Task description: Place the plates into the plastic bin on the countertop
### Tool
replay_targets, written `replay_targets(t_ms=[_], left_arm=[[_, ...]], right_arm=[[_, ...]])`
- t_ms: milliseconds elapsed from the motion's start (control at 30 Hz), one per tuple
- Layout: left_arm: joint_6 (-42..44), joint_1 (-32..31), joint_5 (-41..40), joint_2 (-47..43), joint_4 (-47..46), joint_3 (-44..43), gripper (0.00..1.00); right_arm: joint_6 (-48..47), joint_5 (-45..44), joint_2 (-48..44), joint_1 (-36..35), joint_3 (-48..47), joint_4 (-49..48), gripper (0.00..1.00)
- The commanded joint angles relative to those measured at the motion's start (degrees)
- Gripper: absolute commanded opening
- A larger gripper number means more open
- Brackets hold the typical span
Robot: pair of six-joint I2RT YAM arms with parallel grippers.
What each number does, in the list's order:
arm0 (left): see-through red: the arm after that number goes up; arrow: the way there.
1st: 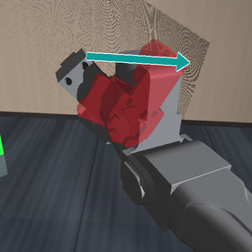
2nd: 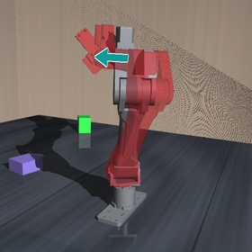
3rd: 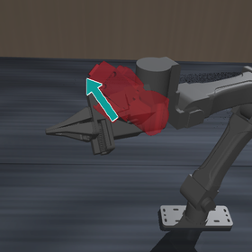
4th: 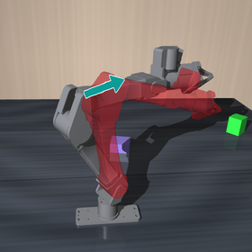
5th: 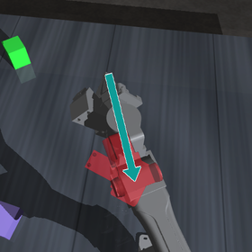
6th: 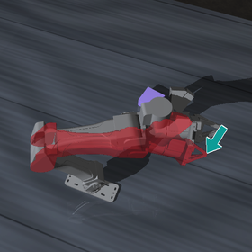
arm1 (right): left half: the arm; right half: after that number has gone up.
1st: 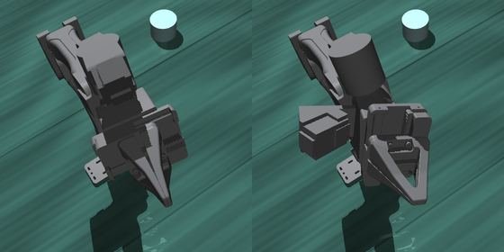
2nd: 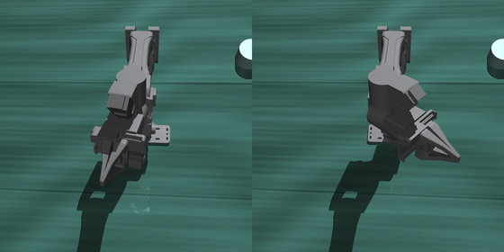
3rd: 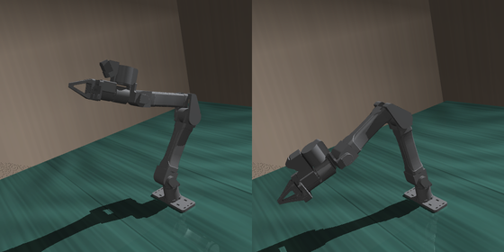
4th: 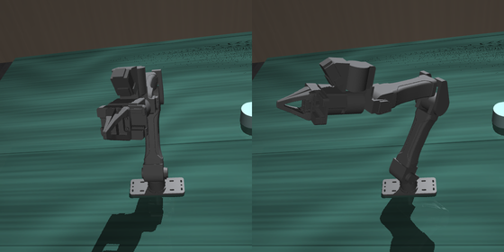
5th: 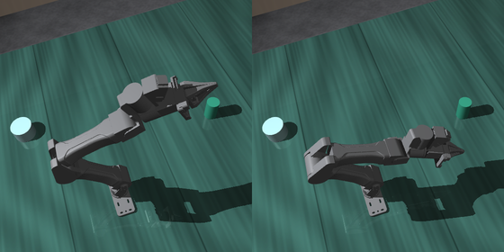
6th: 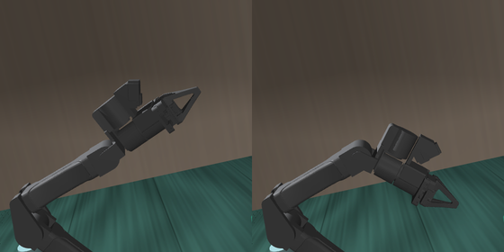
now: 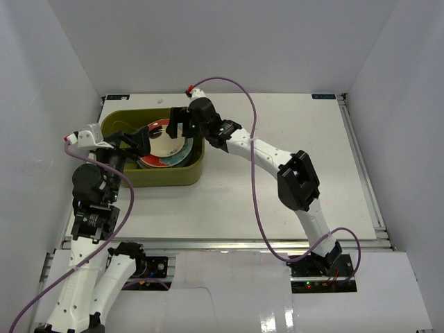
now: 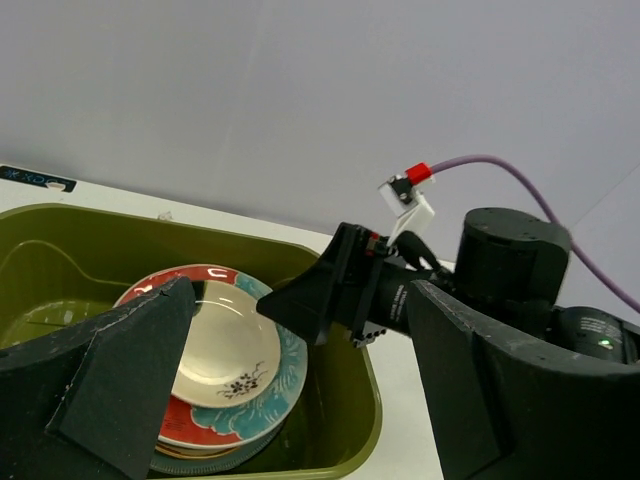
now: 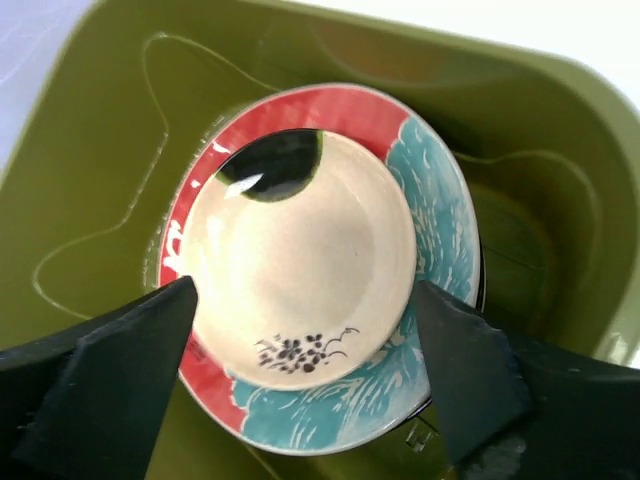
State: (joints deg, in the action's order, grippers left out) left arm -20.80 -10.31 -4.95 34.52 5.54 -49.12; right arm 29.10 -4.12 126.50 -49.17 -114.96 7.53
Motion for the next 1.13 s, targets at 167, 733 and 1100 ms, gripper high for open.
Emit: replay_targets(t_ms=[167,733,1100], left_arm=[[0.06,-0.07,0.20,2.39,-1.06,1.40,0.98],[-14.71,-0.07,40.69,2.75,-5.01,1.22,0.98],[-14.71,-0.07,43.09,-6.23,0.26,7.39,0.98]], right_arm=[[-5.28,-0.36,-18.26,0.65,3.59,-5.07,0.90],[-9.77,-29.08,-92.24,2.50,70.90,-12.19,0.90],[-12.40,-32.18,-112.79,2.50,80.17,-9.82,0.90]])
